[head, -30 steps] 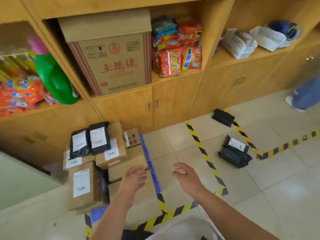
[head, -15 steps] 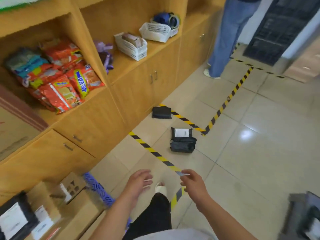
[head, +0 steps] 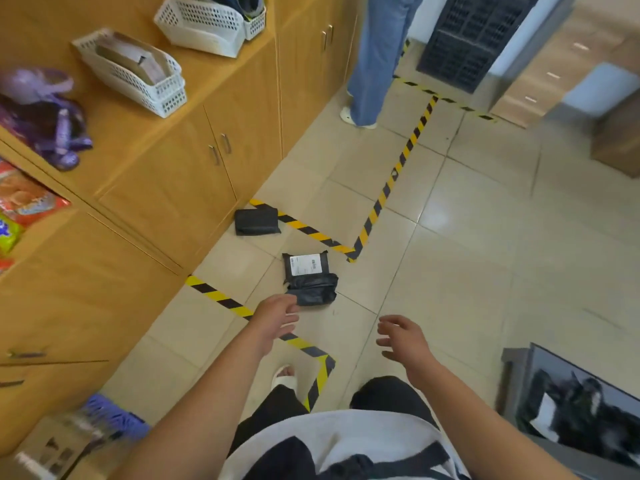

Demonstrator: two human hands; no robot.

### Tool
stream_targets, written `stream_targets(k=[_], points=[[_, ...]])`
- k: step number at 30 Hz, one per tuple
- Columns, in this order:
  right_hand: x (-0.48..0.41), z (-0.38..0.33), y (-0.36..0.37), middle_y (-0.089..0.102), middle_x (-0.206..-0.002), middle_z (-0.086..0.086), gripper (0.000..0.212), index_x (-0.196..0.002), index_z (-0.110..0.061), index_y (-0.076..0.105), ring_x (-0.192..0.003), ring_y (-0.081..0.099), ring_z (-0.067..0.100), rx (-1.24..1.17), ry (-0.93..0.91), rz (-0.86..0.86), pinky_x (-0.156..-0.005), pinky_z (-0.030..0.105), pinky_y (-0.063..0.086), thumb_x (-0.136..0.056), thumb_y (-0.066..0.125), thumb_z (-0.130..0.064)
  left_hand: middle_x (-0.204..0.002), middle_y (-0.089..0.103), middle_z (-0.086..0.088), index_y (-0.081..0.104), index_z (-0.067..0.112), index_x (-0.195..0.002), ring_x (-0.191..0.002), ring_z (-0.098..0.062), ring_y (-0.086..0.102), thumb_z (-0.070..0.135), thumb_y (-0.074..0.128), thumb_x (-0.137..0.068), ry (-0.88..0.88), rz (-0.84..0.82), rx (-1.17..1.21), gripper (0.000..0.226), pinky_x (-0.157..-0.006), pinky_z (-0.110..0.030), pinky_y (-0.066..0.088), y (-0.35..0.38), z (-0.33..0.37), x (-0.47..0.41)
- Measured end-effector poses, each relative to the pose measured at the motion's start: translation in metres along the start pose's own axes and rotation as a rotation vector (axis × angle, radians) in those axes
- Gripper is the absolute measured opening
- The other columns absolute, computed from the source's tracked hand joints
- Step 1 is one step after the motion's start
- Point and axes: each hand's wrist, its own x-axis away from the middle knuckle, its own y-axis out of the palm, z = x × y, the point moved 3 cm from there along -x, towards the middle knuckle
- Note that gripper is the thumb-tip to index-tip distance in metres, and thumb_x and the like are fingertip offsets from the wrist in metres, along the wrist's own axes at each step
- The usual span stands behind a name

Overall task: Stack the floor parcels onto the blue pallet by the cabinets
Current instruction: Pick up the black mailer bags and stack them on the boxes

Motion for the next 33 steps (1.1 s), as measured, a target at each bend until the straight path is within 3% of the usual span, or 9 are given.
stream_targets(k=[3,7,13,16,19,23,26,29,33], points=[[-0.034,-0.024,-0.006,0.066,-0.102,0.011,0.014,-0.105,-0.012,0.066,-0.081,0.062,0.024,-0.003,0.02,-0.039,-0.072,0.036,0.046,-0.095,0.056,-0.012,-0.097,0.064,-0.005,0.061,0.013,-0.119,-0.095,-0.022,0.064,0.025,0.057,-0.097,-0.02,0.024,0.018,0.026,-0.088,-0.035,0.052,0.011,0.018,-0.024],[-0.103,-0.06,-0.013,0.064,-0.099,0.014,0.012,-0.103,-0.009,0.066,-0.078,0.061,0.025,0.094,0.025,-0.118,-0.069,0.036,0.047,-0.093,0.059,-0.009,-0.102,0.065,-0.007,0.061,0.011,-0.121,-0.098,-0.024,0.063,0.024,0.056,-0.098,-0.088,0.131,0.122,0.026,-0.081,-0.033,0.052,0.027,0.022,-0.059],[-0.213,-0.11,-0.028,0.067,-0.107,0.014,0.016,-0.106,-0.014,0.067,-0.092,0.067,0.029,0.374,0.053,-0.374,-0.094,0.049,0.054,-0.091,0.064,-0.015,-0.086,0.061,-0.008,0.057,0.008,-0.109,-0.078,-0.023,0.059,0.013,0.053,-0.098,-0.234,0.394,0.4,0.013,-0.07,-0.031,0.045,0.076,0.01,-0.081],[-0.263,-0.128,-0.033,0.069,-0.106,0.013,0.021,-0.112,-0.015,0.066,-0.092,0.068,0.026,0.509,0.074,-0.422,-0.084,0.04,0.057,-0.092,0.064,-0.018,-0.094,0.062,-0.01,0.057,0.008,-0.11,-0.084,-0.027,0.059,0.013,0.052,-0.098,-0.36,0.449,0.426,0.014,-0.069,-0.031,0.045,0.117,-0.005,-0.099],[-0.305,-0.133,-0.028,0.071,-0.104,0.01,0.013,-0.102,-0.016,0.068,-0.087,0.068,0.023,0.565,0.083,-0.421,-0.072,0.032,0.054,-0.09,0.064,-0.018,-0.096,0.06,-0.01,0.059,0.01,-0.109,-0.075,-0.022,0.056,0.012,0.052,-0.097,-0.456,0.435,0.426,0.013,-0.065,-0.027,0.044,0.151,-0.02,-0.131],[-0.35,-0.114,-0.001,0.065,-0.093,0.006,0.016,-0.106,-0.013,0.067,-0.071,0.061,0.016,0.584,0.113,-0.47,-0.06,0.028,0.048,-0.094,0.059,-0.016,-0.087,0.057,-0.007,0.061,0.012,-0.098,-0.071,-0.019,0.053,0.015,0.055,-0.094,-0.506,0.415,0.41,0.007,-0.06,-0.026,0.04,0.178,-0.045,-0.201],[-0.392,-0.082,0.022,0.067,-0.095,0.004,0.015,-0.108,-0.016,0.067,-0.08,0.067,0.018,0.535,0.14,-0.473,-0.073,0.034,0.057,-0.097,0.058,-0.018,-0.088,0.059,-0.008,0.062,0.011,-0.092,-0.079,-0.023,0.057,0.021,0.062,-0.091,-0.517,0.401,0.359,0.01,-0.066,-0.029,0.044,0.182,-0.075,-0.274],[-0.435,-0.04,0.046,0.069,-0.103,0.006,0.015,-0.109,-0.018,0.067,-0.094,0.07,0.021,0.464,0.149,-0.447,-0.087,0.04,0.058,-0.099,0.055,-0.016,-0.087,0.06,-0.015,0.065,0.001,-0.1,-0.082,-0.031,0.059,0.021,0.065,-0.086,-0.537,0.379,0.282,0.024,-0.073,-0.034,0.046,0.178,-0.113,-0.361],[-0.488,0.016,0.076,0.072,-0.099,0.007,0.015,-0.102,-0.019,0.07,-0.09,0.071,0.025,0.338,0.184,-0.384,-0.079,0.039,0.058,-0.096,0.059,-0.011,-0.073,0.049,-0.01,0.06,-0.004,-0.114,-0.065,-0.027,0.052,0.031,0.071,-0.081,-0.589,0.457,0.315,0.049,-0.065,-0.034,0.047,0.168,-0.161,-0.47]])
